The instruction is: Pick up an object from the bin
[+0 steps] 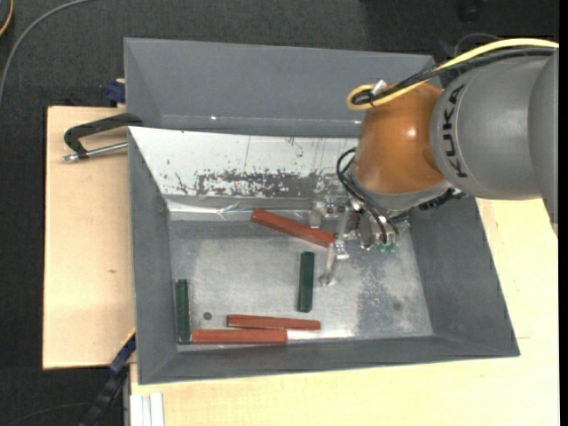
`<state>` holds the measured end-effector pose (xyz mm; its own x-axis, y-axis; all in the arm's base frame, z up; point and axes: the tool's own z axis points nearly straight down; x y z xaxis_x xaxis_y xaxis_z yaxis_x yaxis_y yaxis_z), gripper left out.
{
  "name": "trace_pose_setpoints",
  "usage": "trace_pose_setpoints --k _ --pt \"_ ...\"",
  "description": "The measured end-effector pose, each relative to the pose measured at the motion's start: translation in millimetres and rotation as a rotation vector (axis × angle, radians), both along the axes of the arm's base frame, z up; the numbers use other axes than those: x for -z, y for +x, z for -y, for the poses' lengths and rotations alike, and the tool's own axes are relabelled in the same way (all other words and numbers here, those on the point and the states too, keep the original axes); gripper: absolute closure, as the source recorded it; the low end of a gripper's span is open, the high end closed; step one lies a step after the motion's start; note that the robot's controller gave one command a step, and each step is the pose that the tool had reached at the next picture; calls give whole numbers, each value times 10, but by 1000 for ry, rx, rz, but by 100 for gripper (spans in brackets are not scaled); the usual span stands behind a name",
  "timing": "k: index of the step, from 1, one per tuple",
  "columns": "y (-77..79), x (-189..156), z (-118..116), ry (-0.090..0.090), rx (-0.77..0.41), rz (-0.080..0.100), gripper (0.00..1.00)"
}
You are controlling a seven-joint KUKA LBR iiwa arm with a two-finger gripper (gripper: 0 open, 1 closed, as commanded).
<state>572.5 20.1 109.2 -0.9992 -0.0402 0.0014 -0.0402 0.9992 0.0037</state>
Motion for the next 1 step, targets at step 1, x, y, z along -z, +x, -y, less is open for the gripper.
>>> trace_pose_setpoints --k 1 --pt "-158 390 -387 -1 -431 0 0"
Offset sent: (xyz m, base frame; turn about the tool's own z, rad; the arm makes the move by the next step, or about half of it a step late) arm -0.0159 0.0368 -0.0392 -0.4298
